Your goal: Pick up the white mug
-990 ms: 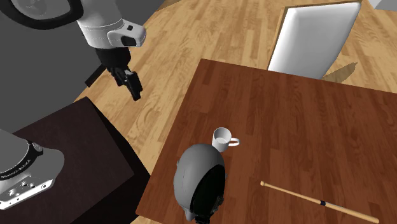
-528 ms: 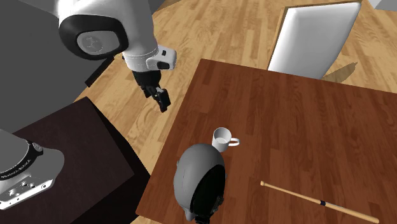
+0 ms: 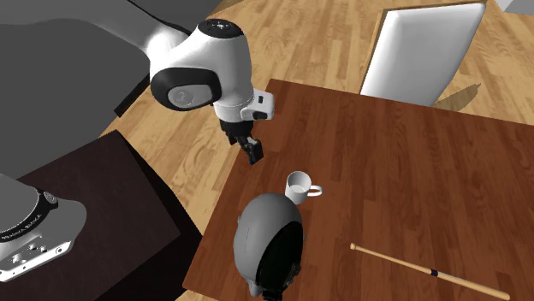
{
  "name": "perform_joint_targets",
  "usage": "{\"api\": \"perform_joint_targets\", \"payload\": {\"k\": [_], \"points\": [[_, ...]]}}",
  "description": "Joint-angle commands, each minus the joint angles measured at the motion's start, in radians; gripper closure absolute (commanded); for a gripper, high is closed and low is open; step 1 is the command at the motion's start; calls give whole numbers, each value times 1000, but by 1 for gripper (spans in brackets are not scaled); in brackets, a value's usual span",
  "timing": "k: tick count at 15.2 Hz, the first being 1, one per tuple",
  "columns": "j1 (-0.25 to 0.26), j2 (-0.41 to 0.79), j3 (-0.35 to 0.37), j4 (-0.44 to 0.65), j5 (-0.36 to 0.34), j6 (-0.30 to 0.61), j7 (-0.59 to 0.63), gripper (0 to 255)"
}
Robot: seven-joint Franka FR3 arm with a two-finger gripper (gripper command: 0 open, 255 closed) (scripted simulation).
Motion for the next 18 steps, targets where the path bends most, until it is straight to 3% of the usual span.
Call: {"api": "perform_joint_targets", "payload": {"k": [1,13,18], "points": [[-19,77,5,59,35,28,-25,0],[-168,529,70,528,171,66,-109,0],[-178,587,79,562,179,93,-114,0]]}}
